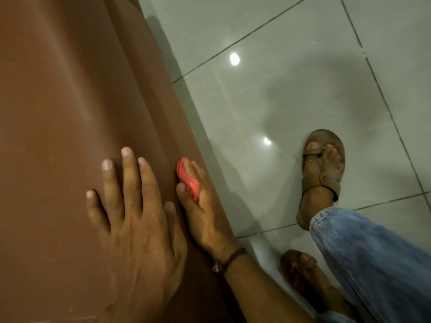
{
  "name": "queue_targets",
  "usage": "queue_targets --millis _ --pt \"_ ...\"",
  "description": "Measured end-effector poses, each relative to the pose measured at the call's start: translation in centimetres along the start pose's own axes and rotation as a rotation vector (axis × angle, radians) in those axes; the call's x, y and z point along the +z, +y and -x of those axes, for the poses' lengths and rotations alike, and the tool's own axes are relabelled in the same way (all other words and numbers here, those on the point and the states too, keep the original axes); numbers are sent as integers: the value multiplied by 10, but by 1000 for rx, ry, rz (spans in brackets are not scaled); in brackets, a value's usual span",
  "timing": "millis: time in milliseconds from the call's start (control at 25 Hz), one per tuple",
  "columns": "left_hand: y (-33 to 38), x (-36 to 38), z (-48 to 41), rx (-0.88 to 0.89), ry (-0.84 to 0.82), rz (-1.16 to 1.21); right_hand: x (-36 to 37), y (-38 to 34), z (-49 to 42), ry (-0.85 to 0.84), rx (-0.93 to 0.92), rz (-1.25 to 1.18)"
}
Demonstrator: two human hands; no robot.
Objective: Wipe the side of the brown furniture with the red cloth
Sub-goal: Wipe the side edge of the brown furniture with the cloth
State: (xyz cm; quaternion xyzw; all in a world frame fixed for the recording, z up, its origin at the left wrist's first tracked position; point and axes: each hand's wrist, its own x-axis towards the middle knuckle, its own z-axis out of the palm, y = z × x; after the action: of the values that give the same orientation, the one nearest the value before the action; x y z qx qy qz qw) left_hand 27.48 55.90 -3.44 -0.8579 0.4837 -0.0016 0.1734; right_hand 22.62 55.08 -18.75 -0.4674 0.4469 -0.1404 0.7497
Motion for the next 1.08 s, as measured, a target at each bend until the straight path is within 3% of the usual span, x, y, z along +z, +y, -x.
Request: queue_targets --millis 200,400,600,760,840,960,1080 --pt "-10 -9 -28 32 -25 -5 -14 14 6 22 180 -192" --pt "-22 -17 -77 43 -33 47 7 -45 -66 -19 -61 -22" --pt "-46 -30 -153 19 -41 113 0 -45 -75 60 130 -249" --pt "-43 -24 -177 -12 4 98 18 -95 -149 58 -26 -90" --pt "-41 -22 -175 -30 10 81 12 -95 -182 78 11 -169" --pt "-33 -16 -172 -69 34 36 5 -85 -159 81 159 -284" --pt "-28 -12 -176 -104 50 38 17 -123 -188 33 79 -177"
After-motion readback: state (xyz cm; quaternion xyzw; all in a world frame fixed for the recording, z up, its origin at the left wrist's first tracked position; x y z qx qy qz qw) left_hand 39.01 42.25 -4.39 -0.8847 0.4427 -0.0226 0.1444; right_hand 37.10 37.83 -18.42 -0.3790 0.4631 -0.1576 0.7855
